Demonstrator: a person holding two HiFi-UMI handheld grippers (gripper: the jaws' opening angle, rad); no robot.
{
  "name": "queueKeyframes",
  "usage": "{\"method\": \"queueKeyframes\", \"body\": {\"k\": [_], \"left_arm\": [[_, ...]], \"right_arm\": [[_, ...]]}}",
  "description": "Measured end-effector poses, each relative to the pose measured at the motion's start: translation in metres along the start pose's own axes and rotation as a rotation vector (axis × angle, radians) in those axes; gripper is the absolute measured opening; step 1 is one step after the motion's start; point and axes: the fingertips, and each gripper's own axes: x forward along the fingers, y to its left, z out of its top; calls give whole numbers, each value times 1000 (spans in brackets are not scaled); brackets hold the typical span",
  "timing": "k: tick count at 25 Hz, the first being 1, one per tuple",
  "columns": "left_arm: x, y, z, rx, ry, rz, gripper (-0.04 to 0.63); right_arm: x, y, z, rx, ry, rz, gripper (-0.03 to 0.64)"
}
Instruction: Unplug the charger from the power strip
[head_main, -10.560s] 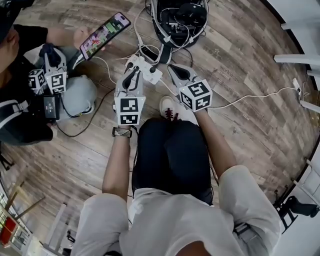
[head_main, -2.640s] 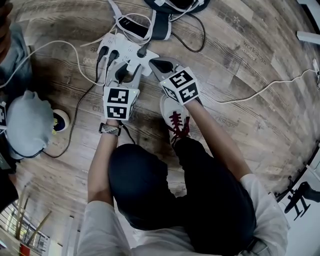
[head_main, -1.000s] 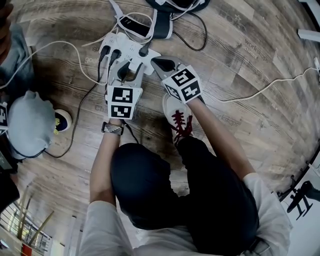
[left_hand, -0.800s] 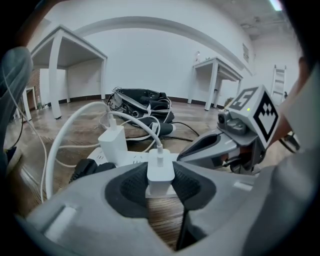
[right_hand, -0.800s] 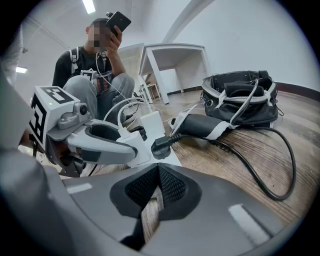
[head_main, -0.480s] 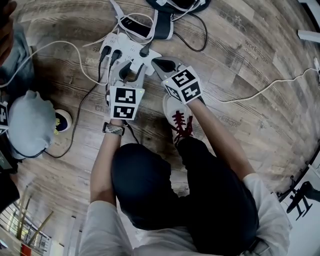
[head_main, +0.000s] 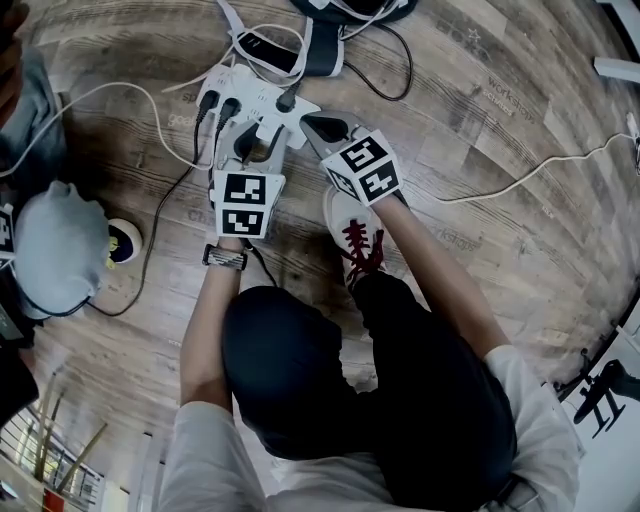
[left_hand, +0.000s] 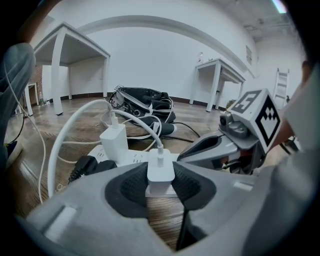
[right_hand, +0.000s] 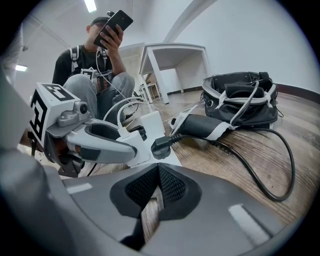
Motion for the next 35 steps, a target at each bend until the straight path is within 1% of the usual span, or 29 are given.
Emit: {"method": "queueKeyframes", "body": {"k": [3,5,7,11,13,14,15,18,19,21,23,26,27,32,33,35], "left_arm": [[0,-2,1,80,15,17,138],[0,-3,1,110,23,23,138],[0,-3,1,87,22,20,138],[0,1,0,-20,7,5,140],[-1,2,-1,-42,3,1,140],[-1,2,-1,-39,2,3,140],[-1,1,0,-22,5,8,140],[-1,-2,1,67,24,30,139],[-1,-3,1,83,28,33,138],[-1,-3,1,87,29,35,138],[-1,-2,1,60,25,33,138],[-4,1,2,-56,3,11,138],[-5,2,3,-81,-5,5,139],[-9,3,7,-78,-23,-5,138],[-10,3,7,-88,-30,-9,138],[-13,3,11,-143,-53,-34,138]], "right_arm": [[1,0,0,0,0,3,2],[1,1,0,-1,1,5,2],[1,1,0,-2,2,5,2],[1,1,0,-5,3,2,2],[1,1,0,-5,3,2,2],[0,1,0,-4,2,2,2],[0,1,0,-3,2,2,2],[0,1,0,-4,3,2,2],[0,1,0,-5,4,0,2],[0,1,0,-11,6,-3,2],[1,1,0,-16,8,-5,2],[0,1,0,-16,9,-6,2],[0,2,0,-17,9,-7,2],[0,1,0,-21,12,-11,2],[0,1,0,-22,12,-11,2],[0,1,0,-21,13,-12,2]]}}
